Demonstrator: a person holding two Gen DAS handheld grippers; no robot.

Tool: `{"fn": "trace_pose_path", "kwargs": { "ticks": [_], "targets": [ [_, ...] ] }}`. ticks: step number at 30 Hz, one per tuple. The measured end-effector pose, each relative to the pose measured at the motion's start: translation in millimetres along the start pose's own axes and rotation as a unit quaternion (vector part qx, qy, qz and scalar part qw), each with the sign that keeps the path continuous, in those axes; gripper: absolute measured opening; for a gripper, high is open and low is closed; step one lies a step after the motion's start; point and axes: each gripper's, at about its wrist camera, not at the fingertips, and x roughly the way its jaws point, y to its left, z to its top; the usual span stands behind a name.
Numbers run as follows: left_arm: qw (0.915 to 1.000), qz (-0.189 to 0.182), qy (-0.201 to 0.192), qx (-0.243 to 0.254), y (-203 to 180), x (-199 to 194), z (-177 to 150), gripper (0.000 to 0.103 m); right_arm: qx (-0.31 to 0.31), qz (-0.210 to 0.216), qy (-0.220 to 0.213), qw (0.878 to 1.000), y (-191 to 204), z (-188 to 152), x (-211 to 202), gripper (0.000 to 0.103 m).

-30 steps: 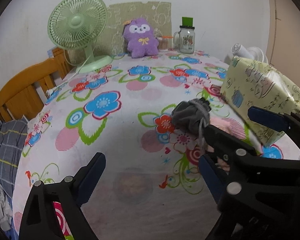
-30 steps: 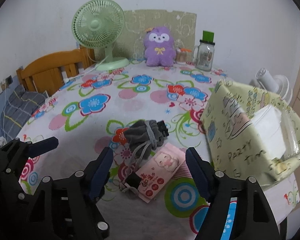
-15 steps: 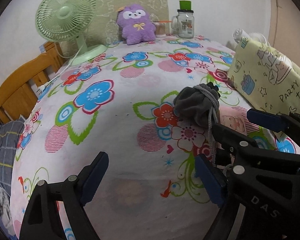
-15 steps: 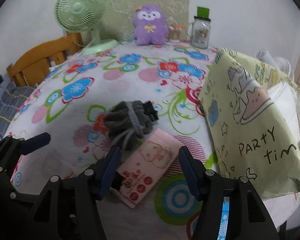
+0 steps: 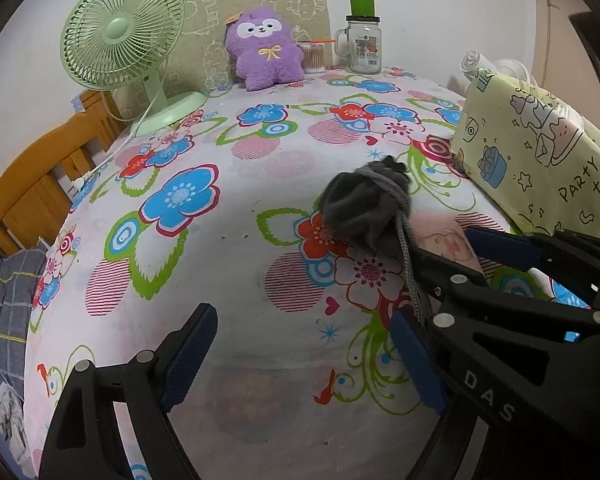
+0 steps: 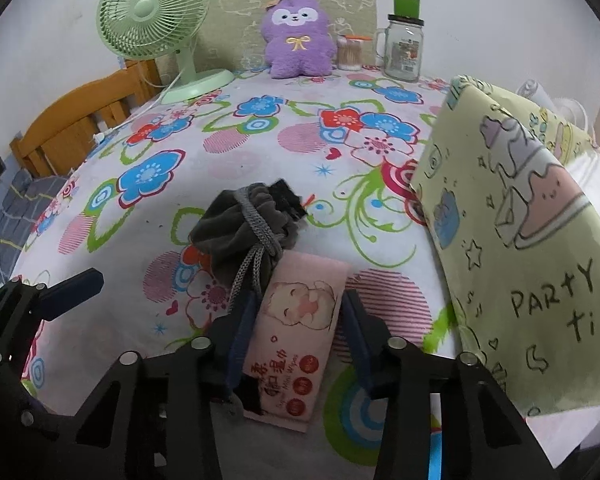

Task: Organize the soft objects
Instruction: 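Grasp the gray drawstring pouch with the left tool while the right tool grasps the pink wipes pack, then lift the gray pouch with the left tool while the right tool lifts the pink wipes pack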

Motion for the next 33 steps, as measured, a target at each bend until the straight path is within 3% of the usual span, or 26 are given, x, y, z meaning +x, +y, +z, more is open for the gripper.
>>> {"fn": "trace_pose_path", "kwargs": {
  "ticks": [6, 12, 18, 23, 33],
  "targets": [
    [1.0, 0.006, 0.0, -0.005, 4, 0, -1, 0.089, -0.027, 0.044, -0.003, 0.999, 13, 5, 4, 0.043],
    [0.9995, 0.018, -0.001, -0.024, 19, -3, -5, 0.089, -0.057, 0.063, -0.014, 0.996, 29, 9, 1, 0.042],
    [0.9994, 0.02, -0.003, -0.028, 21, -6, -8, 0.09, -0.061, 0.057, 0.001, 0.997, 31, 9, 2, 0.046],
    [0.9993, 0.016, -0.012, -0.032, 22, -12, -9, 0.09, -0.048, 0.054, 0.001, 0.997, 25, 9, -5, 0.059],
    [0.9993, 0.018, -0.007, -0.031, 23, -12, -10, 0.09, -0.035, 0.049, 0.016, 0.998, 24, 8, 3, 0.055]
  ]
}}
